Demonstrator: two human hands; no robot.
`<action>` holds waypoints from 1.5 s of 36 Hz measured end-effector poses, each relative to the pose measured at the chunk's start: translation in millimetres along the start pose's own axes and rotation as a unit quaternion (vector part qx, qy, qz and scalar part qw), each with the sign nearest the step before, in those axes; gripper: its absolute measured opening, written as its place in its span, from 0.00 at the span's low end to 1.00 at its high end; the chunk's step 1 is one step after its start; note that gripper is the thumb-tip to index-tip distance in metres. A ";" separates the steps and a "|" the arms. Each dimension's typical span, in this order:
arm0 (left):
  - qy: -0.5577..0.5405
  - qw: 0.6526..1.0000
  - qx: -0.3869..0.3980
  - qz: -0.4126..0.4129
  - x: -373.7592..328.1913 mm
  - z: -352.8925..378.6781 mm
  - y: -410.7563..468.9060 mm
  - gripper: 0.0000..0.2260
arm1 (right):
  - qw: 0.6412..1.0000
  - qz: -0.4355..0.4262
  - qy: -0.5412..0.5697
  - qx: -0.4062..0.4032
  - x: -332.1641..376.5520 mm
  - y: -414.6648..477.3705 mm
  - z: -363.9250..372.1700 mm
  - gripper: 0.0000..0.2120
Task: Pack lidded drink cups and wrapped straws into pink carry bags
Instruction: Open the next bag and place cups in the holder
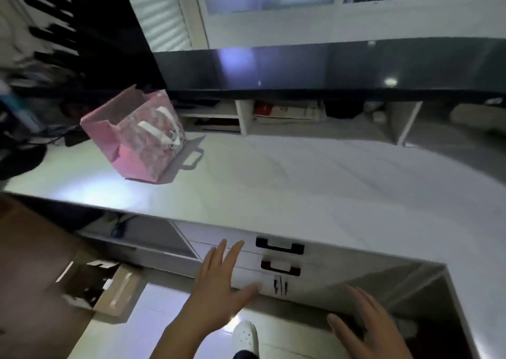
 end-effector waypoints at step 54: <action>-0.140 0.968 -0.139 0.156 206.5 -519.2 338.4 0.12 | 0.913 -0.357 -0.178 -0.080 521.5 337.7 179.6 0.07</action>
Point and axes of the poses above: each hand's wrist, its own y-axis towards the middle knuckle, its own z-axis out of the palm, x = y × z, the point moved 2 cm from there along y, towards the middle knuckle, and after that the axes turned 5 degrees about -z, right-handed, at the moved point
